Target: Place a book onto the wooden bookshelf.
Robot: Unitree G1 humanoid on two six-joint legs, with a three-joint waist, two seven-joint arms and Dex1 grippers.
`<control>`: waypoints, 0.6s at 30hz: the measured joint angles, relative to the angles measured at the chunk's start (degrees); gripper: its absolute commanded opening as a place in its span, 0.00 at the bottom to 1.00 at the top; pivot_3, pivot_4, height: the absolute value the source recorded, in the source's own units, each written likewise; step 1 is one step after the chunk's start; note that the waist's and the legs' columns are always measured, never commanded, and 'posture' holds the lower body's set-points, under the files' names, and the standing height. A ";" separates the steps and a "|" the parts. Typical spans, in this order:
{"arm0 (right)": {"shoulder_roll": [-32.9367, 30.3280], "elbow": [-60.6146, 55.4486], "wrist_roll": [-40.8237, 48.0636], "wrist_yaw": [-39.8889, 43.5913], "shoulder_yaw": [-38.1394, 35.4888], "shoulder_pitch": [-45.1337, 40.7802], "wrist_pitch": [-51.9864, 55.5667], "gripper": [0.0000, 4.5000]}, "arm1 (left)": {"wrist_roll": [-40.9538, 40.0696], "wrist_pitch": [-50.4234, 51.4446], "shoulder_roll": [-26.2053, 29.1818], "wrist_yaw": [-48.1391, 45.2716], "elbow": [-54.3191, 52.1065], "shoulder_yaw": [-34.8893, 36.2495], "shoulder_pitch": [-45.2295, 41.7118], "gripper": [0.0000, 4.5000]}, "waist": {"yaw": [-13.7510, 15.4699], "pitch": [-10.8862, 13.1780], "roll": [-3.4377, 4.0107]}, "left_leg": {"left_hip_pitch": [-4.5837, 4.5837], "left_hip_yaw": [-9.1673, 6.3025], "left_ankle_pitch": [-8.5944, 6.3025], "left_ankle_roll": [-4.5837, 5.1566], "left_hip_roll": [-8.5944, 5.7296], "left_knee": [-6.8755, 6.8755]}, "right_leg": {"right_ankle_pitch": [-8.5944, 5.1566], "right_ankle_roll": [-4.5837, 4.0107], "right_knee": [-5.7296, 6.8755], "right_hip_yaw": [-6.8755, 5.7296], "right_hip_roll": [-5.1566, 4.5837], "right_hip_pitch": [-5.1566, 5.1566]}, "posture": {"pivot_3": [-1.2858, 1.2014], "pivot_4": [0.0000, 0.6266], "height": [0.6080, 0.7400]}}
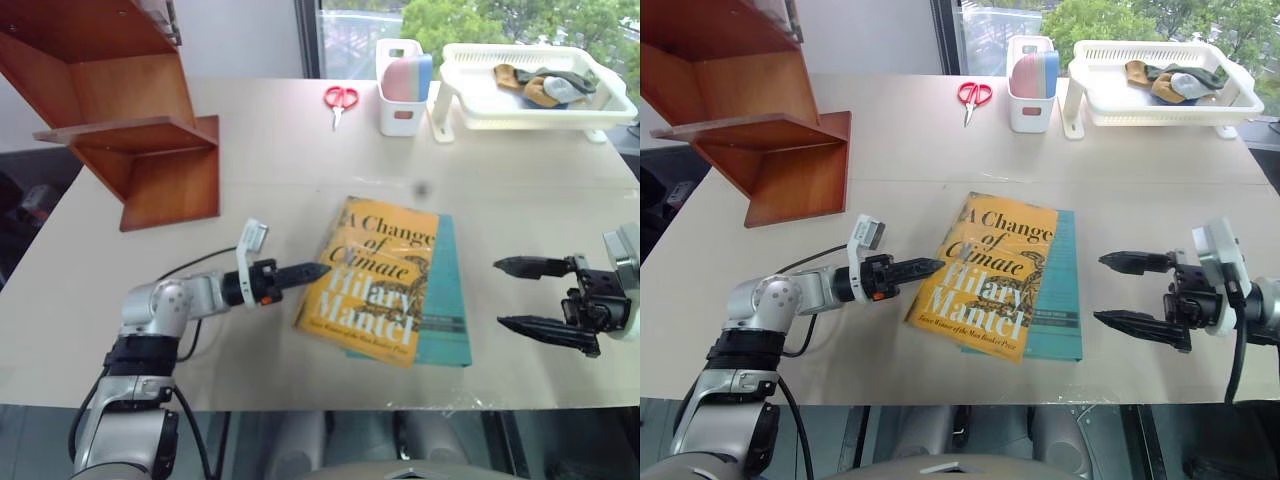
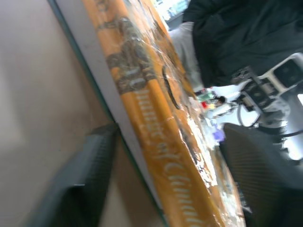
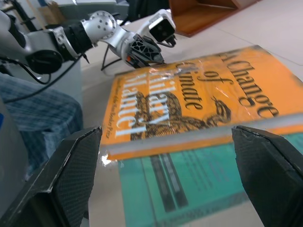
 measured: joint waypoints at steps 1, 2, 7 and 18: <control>-0.05 0.02 -0.18 0.02 -0.12 0.03 -0.38 1.00 | 0.05 0.42 -0.26 -0.06 0.00 -0.18 0.00 0.29 | 0.00 0.00 0.00 | 0.00 -0.01 0.00 0.00 0.00 0.00 | 0.00 0.00 0.00 0.00 0.00 0.00 | 0.52 0.24 1.00; -0.12 0.15 -0.51 0.05 -0.15 0.03 -0.65 1.00 | -0.17 0.85 -0.70 -0.09 0.00 0.02 -0.01 0.20 | 0.03 0.00 0.00 | 0.00 -0.01 0.00 0.00 0.01 0.00 | 0.00 0.00 0.00 -0.01 0.00 0.00 | 0.52 0.24 1.00; -1.11 3.91 -1.87 0.05 -0.19 -1.06 -1.41 1.00 | -6.36 6.33 -1.70 3.43 -2.76 6.82 -0.44 0.01 | -0.04 0.04 -0.06 | -0.02 -0.03 0.00 0.00 0.04 0.02 | 0.00 0.00 0.03 -0.02 -0.02 -0.01 | 0.52 0.24 1.00; -1.41 22.05 -1.85 3.25 0.57 -16.44 -1.90 1.00 | -1.46 -7.74 10.93 5.95 -25.30 10.19 -17.48 0.01 | 0.06 0.20 -0.24 | -0.04 0.04 0.01 -0.02 -0.10 0.05 | 0.01 0.01 -0.07 -0.03 0.05 0.01 | 0.52 0.24 1.00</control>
